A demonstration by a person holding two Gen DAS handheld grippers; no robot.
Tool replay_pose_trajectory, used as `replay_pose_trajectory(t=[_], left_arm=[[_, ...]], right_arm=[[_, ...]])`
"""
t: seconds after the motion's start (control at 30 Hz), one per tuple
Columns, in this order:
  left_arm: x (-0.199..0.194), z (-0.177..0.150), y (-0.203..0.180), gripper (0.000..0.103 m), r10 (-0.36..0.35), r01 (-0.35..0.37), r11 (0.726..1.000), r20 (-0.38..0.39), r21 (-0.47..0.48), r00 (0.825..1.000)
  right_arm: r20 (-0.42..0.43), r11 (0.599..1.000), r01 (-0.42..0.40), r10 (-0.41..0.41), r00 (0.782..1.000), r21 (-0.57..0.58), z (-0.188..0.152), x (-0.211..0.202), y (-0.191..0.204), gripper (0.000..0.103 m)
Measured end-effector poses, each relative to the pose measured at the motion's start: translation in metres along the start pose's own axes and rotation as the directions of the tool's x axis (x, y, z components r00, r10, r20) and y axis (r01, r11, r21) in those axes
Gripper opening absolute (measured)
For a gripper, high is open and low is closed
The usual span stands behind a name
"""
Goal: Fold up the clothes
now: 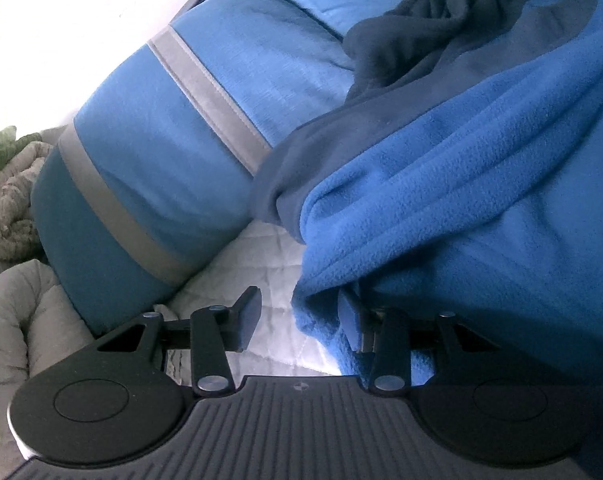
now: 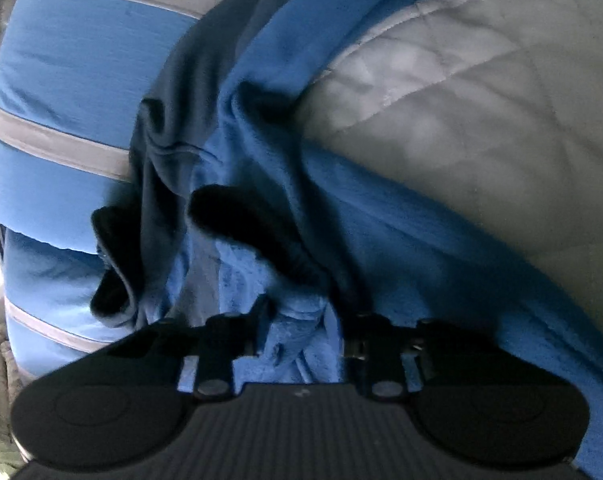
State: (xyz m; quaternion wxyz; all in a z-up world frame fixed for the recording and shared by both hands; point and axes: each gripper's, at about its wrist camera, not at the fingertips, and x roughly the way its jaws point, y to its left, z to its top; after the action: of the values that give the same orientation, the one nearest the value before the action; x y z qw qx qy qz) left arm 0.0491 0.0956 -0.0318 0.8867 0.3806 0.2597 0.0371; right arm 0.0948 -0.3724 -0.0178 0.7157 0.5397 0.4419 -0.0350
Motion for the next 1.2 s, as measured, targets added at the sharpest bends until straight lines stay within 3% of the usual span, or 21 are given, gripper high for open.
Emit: replay_pose_trajectory(t=[0.2,0.23,0.27,0.33,0.43,0.6,0.73,0.83,0.93,1.03,1.1,1.17,1.2], left_arm=[[0.003,0.001,-0.004,0.042,0.001,-0.001,1.0,-0.004,0.004,1.0],[0.004,0.001,-0.005,0.043,0.002,-0.002,1.0,-0.004,0.008,1.0],[0.004,0.001,-0.005,0.043,0.002,-0.002,1.0,-0.004,0.011,1.0],[0.005,0.001,-0.006,0.043,0.003,-0.003,1.0,-0.002,0.013,1.0],[0.004,0.0,-0.007,0.043,0.003,-0.003,1.0,-0.003,0.004,1.0],[0.001,-0.004,-0.005,0.056,0.001,-0.001,1.0,0.013,0.006,1.0],[0.002,-0.006,-0.008,0.057,0.004,-0.004,0.999,0.023,0.035,1.0],[0.003,-0.004,-0.012,0.057,0.01,-0.011,0.999,0.023,0.049,1.0],[0.003,-0.003,-0.014,0.057,0.015,-0.016,0.998,0.024,0.059,1.0],[0.002,-0.005,-0.013,0.057,0.012,-0.013,0.998,0.024,0.054,1.0],[0.002,-0.005,-0.013,0.058,0.003,-0.004,0.999,0.025,0.052,1.0],[0.002,-0.004,-0.012,0.058,-0.004,0.002,0.998,0.031,0.057,1.0],[0.001,-0.004,-0.012,0.058,-0.004,0.002,0.998,0.039,0.064,0.999]], right_arm=[[-0.017,0.996,-0.054,0.055,0.998,0.072,0.001,0.006,-0.003,0.053],[-0.014,0.995,-0.06,0.062,0.998,0.079,0.002,0.006,-0.003,0.052],[-0.01,0.994,-0.07,0.071,0.997,0.089,0.002,0.006,-0.004,0.039],[-0.008,0.994,-0.069,0.07,0.998,0.08,0.002,0.004,-0.004,0.027],[-0.002,0.998,-0.052,0.052,0.999,0.024,-0.002,0.0,-0.002,0.023],[0.013,0.994,-0.051,0.053,0.999,-0.096,-0.009,-0.008,0.001,0.022],[0.059,0.961,-0.112,0.131,0.99,-0.251,-0.014,-0.022,0.018,0.022],[0.097,0.913,-0.206,0.255,0.962,-0.353,-0.014,-0.034,0.036,0.021],[0.085,0.815,-0.367,0.448,0.89,-0.449,-0.013,-0.051,0.051,0.018],[0.133,0.888,-0.243,0.316,0.939,-0.389,-0.008,-0.047,0.037,0.018],[0.096,0.965,-0.147,0.171,0.981,-0.217,0.001,-0.026,0.01,0.018],[0.064,0.991,-0.067,0.075,0.995,-0.119,0.003,-0.012,-0.006,0.018],[0.069,0.99,-0.062,0.072,0.995,-0.129,0.002,-0.012,-0.004,0.018]])
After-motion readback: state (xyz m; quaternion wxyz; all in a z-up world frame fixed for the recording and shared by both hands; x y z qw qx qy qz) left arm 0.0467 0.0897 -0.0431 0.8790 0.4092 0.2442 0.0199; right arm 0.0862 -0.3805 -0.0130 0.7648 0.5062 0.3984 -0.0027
